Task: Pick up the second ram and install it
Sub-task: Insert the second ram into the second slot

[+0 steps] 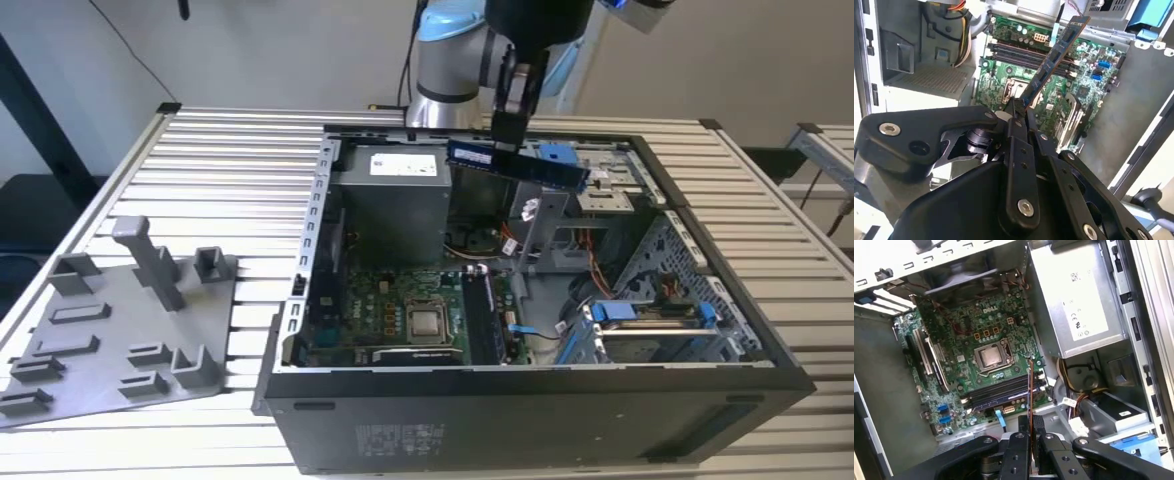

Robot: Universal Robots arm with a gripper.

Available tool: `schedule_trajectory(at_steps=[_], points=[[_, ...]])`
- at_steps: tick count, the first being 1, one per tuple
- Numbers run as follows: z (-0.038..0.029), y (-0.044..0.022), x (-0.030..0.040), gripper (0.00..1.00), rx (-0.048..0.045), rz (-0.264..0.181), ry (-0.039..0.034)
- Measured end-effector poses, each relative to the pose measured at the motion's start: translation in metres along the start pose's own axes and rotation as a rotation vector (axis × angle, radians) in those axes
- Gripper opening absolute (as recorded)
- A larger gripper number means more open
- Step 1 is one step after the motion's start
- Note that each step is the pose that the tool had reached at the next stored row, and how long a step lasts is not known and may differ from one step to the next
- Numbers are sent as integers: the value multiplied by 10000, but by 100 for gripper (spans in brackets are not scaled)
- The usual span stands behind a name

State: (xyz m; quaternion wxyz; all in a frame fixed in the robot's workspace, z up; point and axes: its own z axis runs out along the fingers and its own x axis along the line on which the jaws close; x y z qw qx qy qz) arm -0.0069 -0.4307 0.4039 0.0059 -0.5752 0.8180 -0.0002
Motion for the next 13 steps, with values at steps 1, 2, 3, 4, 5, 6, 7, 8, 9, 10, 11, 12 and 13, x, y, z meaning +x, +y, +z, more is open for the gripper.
schedule_trajectory(at_steps=[1,2,3,4,5,6,7,8,9,10,11,12,13], points=[[1,0,0,14,1,127,2],[3,0,0,14,3,259,3],[4,0,0,14,3,392,3],[5,0,0,14,5,524,5],[7,0,0,14,6,658,6],[9,0,0,14,7,798,6],[10,0,0,14,8,923,7],[11,0,0,14,10,1058,9],[12,0,0,14,11,1190,10],[14,0,0,14,12,1314,10],[15,0,0,14,14,1436,11],[16,0,0,14,15,1558,12],[17,0,0,14,16,1687,13]])
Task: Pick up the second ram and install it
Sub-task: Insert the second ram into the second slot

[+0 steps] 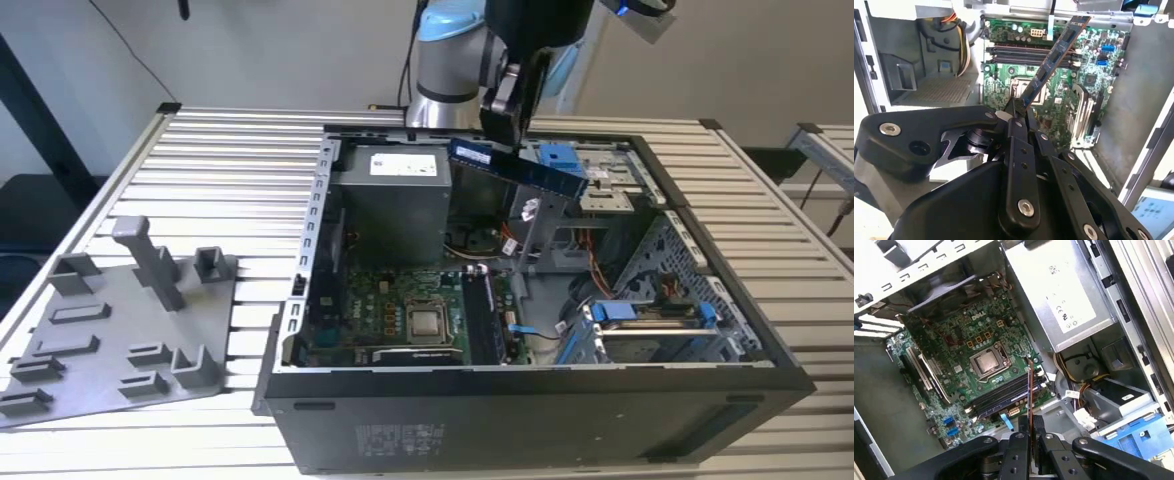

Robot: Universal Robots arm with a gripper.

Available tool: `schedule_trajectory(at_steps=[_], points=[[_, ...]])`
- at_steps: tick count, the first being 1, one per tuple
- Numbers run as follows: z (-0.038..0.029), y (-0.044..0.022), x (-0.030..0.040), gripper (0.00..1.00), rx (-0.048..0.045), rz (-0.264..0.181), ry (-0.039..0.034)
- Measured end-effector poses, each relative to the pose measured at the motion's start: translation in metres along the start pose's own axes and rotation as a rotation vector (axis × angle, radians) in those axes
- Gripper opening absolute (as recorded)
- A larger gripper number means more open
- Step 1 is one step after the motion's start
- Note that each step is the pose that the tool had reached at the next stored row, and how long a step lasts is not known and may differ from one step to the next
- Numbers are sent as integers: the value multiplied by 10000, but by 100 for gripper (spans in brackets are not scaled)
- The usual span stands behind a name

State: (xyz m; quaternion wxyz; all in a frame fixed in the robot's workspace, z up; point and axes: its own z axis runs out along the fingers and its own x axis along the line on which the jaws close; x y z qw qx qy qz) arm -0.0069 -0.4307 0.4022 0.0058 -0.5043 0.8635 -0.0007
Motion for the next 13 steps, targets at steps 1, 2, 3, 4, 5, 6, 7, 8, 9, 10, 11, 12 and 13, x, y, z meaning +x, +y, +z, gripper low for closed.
schedule_trajectory(at_steps=[1,2,3,4,5,6,7,8,9,10,11,12,13], points=[[1,0,0,14,1,114,1],[2,0,0,14,2,227,2],[3,0,0,14,3,337,2],[4,0,0,14,4,444,3],[5,0,0,14,5,565,4],[6,0,0,14,6,680,4],[7,0,0,14,7,816,5],[8,0,0,14,9,936,6],[8,0,0,14,10,1051,7],[9,0,0,14,11,1163,8],[10,0,0,14,12,1257,9],[11,0,0,14,12,1337,9],[13,0,0,14,13,1421,9]])
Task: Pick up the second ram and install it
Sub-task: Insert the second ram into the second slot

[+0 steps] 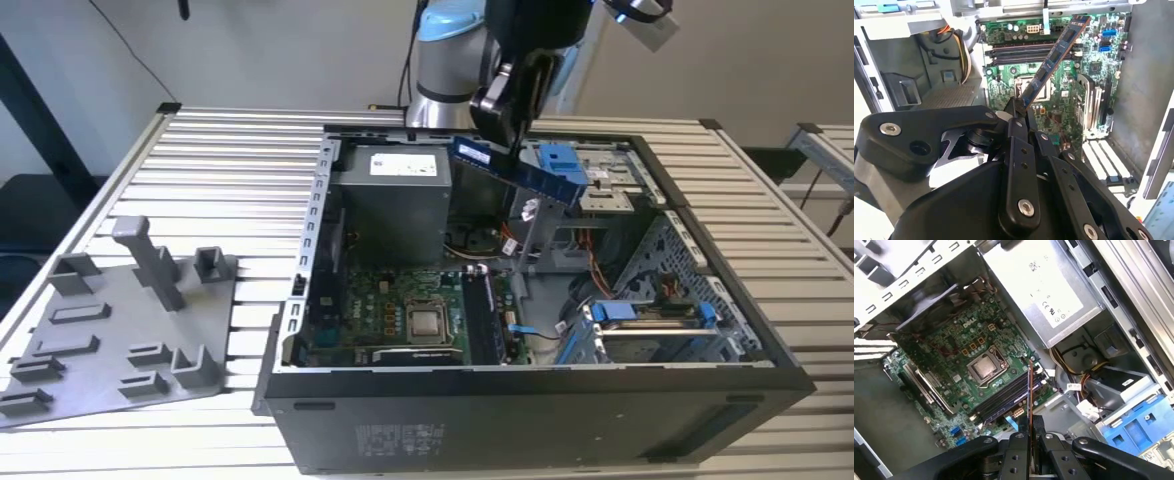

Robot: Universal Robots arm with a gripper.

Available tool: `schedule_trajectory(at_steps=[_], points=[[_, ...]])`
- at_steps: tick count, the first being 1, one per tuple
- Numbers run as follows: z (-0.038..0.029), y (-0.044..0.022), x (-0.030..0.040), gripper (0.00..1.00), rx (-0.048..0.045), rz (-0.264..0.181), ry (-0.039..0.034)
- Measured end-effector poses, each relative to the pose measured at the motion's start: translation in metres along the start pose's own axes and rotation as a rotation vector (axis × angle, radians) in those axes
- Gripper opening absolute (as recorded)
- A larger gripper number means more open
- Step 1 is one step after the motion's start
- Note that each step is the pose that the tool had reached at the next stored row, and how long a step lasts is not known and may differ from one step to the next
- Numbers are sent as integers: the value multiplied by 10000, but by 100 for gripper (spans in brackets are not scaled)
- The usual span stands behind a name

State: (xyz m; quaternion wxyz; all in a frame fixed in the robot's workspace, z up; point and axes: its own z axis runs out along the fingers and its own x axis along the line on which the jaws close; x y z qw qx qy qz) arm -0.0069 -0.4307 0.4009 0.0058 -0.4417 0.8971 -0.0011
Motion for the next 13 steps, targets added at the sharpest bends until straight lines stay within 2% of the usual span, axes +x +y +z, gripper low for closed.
schedule_trajectory(at_steps=[5,13], points=[[5,0,0,14,5,461,4],[16,0,0,14,15,1541,11]])
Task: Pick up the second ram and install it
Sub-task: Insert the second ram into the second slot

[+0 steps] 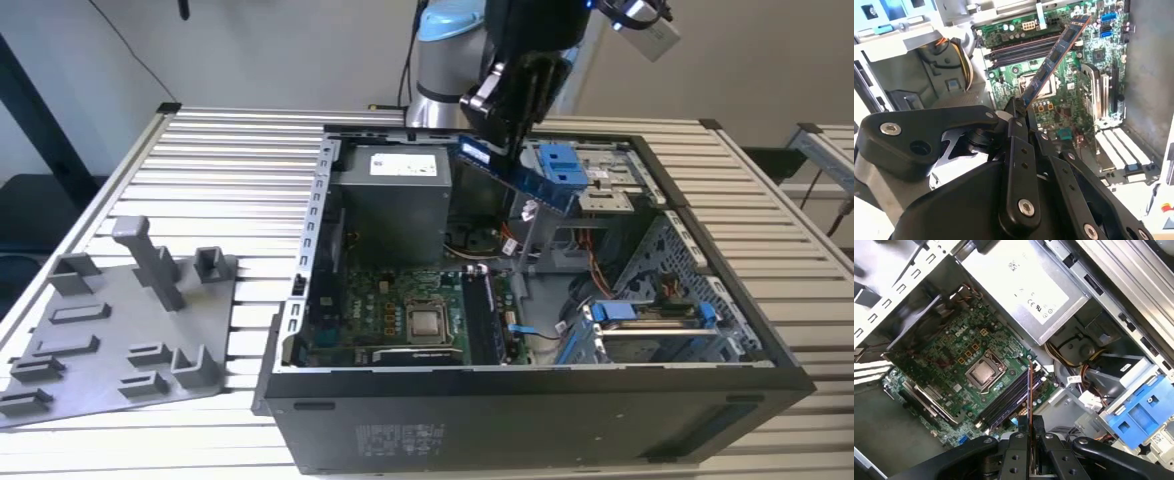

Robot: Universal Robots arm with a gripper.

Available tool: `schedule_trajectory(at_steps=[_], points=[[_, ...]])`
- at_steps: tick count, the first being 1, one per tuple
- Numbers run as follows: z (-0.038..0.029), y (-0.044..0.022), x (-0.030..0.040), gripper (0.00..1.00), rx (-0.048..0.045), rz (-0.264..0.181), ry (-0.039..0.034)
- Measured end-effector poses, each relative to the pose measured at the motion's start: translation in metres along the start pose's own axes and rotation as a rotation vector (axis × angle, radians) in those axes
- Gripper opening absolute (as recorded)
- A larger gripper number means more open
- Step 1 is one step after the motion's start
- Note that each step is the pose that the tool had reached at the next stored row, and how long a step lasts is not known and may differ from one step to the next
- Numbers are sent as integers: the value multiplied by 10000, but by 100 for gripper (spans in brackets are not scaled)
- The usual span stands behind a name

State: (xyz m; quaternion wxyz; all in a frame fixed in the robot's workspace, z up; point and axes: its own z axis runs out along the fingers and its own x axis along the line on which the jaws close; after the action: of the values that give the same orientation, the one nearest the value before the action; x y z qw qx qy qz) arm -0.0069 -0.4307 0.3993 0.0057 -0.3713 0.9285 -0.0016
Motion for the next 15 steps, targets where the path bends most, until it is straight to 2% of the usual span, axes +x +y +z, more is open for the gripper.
schedule_trajectory(at_steps=[15], points=[[17,0,0,14,17,1911,14]])
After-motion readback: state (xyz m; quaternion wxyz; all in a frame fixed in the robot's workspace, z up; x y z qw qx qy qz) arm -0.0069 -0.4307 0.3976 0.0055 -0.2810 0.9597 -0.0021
